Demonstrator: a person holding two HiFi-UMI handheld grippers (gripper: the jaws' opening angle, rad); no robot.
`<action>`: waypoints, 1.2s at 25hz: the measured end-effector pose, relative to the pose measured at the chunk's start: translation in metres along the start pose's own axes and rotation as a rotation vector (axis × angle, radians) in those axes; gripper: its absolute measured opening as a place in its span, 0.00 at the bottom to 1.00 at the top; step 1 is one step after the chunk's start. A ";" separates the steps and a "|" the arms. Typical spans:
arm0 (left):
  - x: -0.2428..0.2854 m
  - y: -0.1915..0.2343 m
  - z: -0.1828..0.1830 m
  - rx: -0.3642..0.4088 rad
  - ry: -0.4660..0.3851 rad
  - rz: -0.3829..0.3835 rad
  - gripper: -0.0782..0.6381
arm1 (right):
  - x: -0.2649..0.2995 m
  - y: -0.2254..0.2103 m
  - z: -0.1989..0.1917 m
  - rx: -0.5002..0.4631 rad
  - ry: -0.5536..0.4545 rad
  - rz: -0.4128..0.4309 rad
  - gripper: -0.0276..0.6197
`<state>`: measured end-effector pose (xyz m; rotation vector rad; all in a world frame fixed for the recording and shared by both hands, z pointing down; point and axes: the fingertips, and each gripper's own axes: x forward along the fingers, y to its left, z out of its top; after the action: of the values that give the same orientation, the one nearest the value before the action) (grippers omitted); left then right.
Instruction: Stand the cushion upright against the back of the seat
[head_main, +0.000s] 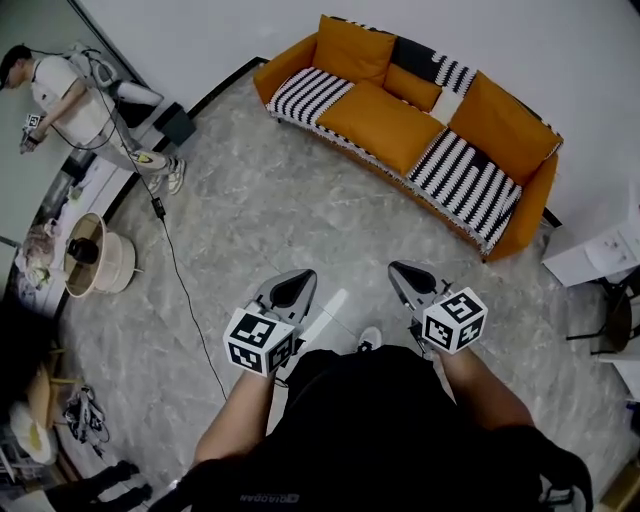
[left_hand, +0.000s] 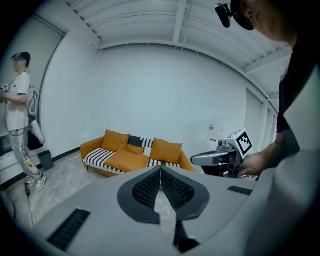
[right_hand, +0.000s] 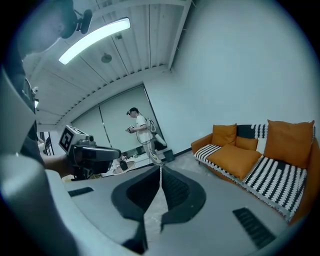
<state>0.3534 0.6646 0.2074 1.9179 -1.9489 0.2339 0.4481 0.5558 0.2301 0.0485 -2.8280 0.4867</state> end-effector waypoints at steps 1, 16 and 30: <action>0.006 0.001 0.003 0.000 0.002 -0.004 0.13 | 0.000 -0.006 0.001 0.004 -0.002 -0.004 0.10; 0.072 0.002 0.028 0.033 0.066 -0.121 0.13 | -0.010 -0.060 0.007 0.079 -0.034 -0.120 0.10; 0.154 0.096 0.080 0.040 0.036 -0.202 0.13 | 0.068 -0.117 0.060 0.047 0.013 -0.198 0.10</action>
<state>0.2482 0.4961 0.2095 2.1034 -1.7251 0.2492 0.3764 0.4270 0.2320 0.3305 -2.7608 0.5061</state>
